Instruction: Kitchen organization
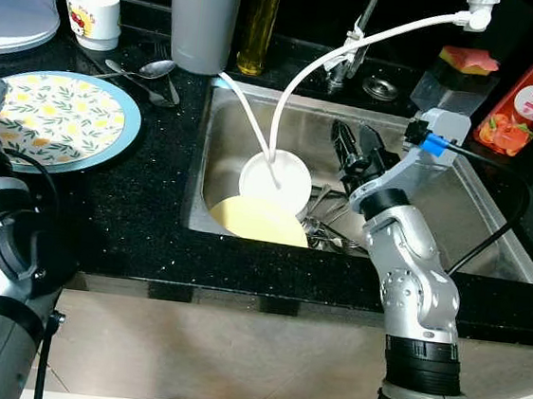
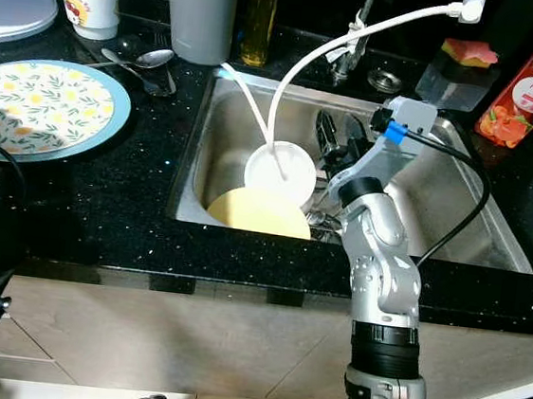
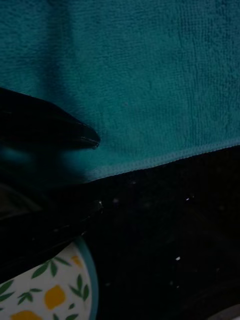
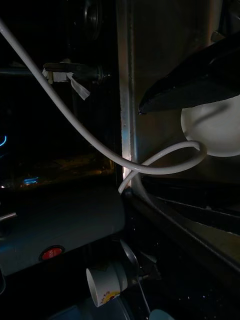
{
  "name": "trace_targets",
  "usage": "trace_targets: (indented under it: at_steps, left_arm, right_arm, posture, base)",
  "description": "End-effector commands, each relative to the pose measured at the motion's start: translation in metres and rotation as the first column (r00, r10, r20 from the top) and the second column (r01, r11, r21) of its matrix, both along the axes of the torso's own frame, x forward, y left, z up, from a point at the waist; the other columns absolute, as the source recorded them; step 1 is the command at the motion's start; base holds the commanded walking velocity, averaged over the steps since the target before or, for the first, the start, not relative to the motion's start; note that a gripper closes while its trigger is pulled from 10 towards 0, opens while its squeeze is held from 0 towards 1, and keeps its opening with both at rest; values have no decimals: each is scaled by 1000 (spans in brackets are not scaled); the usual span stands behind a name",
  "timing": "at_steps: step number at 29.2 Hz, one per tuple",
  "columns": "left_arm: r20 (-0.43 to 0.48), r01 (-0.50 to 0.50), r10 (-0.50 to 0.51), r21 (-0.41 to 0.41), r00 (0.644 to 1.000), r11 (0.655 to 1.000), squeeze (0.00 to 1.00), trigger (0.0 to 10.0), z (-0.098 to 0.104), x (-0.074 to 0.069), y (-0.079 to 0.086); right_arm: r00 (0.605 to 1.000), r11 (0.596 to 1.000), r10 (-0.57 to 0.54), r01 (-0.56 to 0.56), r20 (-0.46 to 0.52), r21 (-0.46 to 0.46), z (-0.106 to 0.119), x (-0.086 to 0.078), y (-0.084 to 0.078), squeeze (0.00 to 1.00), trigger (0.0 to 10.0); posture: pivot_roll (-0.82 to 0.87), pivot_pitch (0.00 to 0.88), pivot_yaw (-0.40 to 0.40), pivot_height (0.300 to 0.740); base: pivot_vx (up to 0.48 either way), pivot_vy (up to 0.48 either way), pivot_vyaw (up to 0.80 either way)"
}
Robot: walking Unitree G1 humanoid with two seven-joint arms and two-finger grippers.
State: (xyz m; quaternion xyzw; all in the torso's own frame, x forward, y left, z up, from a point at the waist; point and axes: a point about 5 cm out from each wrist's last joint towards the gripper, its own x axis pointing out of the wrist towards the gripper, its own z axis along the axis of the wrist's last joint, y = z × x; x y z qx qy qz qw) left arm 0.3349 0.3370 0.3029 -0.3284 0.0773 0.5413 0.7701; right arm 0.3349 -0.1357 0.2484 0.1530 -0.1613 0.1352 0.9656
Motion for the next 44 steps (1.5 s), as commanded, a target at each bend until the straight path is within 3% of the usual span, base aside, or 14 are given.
trace_targets:
  at_steps: [1,10,16,21,22,24,27,29,30,36,41,42,44]
  left_arm:
    - [-17,-13,12,-28,1000,1000,0,10000,-5,-1,4]
    - [19,111,-110,-63,994,992,0,10000,-7,11,-6]
    - [58,307,-303,-87,951,948,0,10000,-10,30,-29]
    - [78,369,-362,-95,929,925,0,10000,-9,34,-37]
    - [111,487,-477,-94,872,868,0,10000,-5,41,-55]
    - [111,487,-477,-94,872,868,0,10000,-5,41,-55]
    - [149,617,-604,-59,783,785,0,10000,6,47,-78]
    - [149,617,-604,-59,783,785,0,10000,6,47,-78]
    - [159,651,-638,-50,754,757,0,10000,8,49,-84]
    - [162,709,-696,-34,700,705,0,10000,13,51,-98]
    - [127,709,-705,19,697,705,0,10000,18,49,-101]
    - [108,710,-715,90,690,699,0,10000,24,47,-102]
    - [69,655,-699,292,712,697,0,10000,43,42,-102]
  right_arm:
    - [1000,1000,-6,6,-3,14,-1,1,-4,0,10000]
    - [1000,1000,-5,5,-1,16,-1,2,-4,0,10000]
    - [1000,1000,-7,7,-1,16,0,2,-4,0,10000]
    - [1000,1000,-7,7,-1,15,0,2,-4,0,10000]
    - [1000,1000,-6,6,0,15,0,2,-5,0,10000]
    - [1000,1000,-6,6,0,15,0,2,-5,0,10000]
    - [1000,1000,-6,6,1,16,0,2,-4,0,10000]
    - [1000,1000,-6,6,1,16,0,2,-4,0,10000]
    - [1000,1000,-6,6,1,16,0,2,-4,0,10000]
    - [1000,1000,-7,7,2,17,1,1,-4,0,10000]
    - [1000,1000,-7,7,2,17,1,1,-4,0,10000]
    - [1000,1000,-6,6,2,17,1,1,-4,0,10000]
    - [1000,1000,-5,5,2,18,0,1,-4,0,10000]
  posture:
    - [310,91,-117,740]
    - [308,89,-117,740]
    - [304,91,-117,740]
    - [304,91,-118,740]
    - [302,91,-118,740]
    - [302,91,-118,740]
    - [302,91,-118,740]
    - [302,91,-118,740]
    - [302,91,-117,740]
    - [301,91,-116,740]
    - [301,91,-116,740]
    - [302,89,-117,740]
    - [304,86,-117,740]
  base:
    - [0,0,0]
    - [0,0,0]
    - [0,0,0]
    - [0,0,0]
    - [0,0,0]
    - [0,0,0]
    - [0,0,0]
    - [0,0,0]
    - [0,0,0]
    - [0,0,0]
    - [0,0,0]
    - [0,0,0]
    - [0,0,0]
